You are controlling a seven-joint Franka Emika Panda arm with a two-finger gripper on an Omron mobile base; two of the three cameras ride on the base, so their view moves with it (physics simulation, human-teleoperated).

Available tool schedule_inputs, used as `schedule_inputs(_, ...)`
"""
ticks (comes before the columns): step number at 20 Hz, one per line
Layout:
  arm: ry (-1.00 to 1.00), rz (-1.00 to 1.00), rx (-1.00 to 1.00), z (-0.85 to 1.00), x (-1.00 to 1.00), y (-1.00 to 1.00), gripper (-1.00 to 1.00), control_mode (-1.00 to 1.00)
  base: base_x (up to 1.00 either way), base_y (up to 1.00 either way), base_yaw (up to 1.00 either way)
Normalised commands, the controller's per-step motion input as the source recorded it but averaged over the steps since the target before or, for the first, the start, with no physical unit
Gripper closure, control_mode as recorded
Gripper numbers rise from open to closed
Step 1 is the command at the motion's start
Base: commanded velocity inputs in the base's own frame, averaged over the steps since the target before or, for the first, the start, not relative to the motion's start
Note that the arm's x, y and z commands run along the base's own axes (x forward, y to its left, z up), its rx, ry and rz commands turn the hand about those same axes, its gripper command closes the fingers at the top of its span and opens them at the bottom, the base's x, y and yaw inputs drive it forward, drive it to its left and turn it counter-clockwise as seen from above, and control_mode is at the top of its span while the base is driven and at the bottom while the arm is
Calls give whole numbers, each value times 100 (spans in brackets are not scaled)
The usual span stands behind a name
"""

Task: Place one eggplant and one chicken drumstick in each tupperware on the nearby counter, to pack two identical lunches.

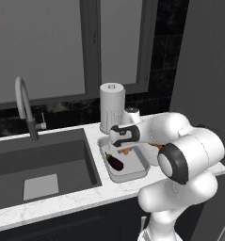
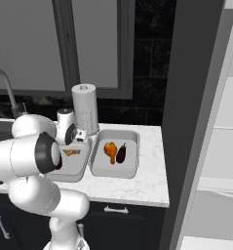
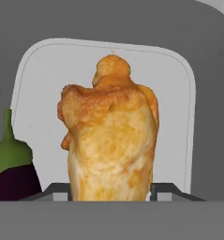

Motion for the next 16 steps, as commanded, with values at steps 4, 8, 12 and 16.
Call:
schedule_inputs(4, -1, 7, 0, 7, 6, 0, -100, -100, 0, 0, 0)
schedule_inputs(8, 0, 0, -5, 36, -1, 0, -100, -100, 0, 0, 0)
schedule_inputs(12, 0, 0, -6, 56, -21, 0, -100, -100, 0, 0, 0)
schedule_inputs(16, 0, 0, -5, 73, -35, 0, -100, -100, 0, 0, 0)
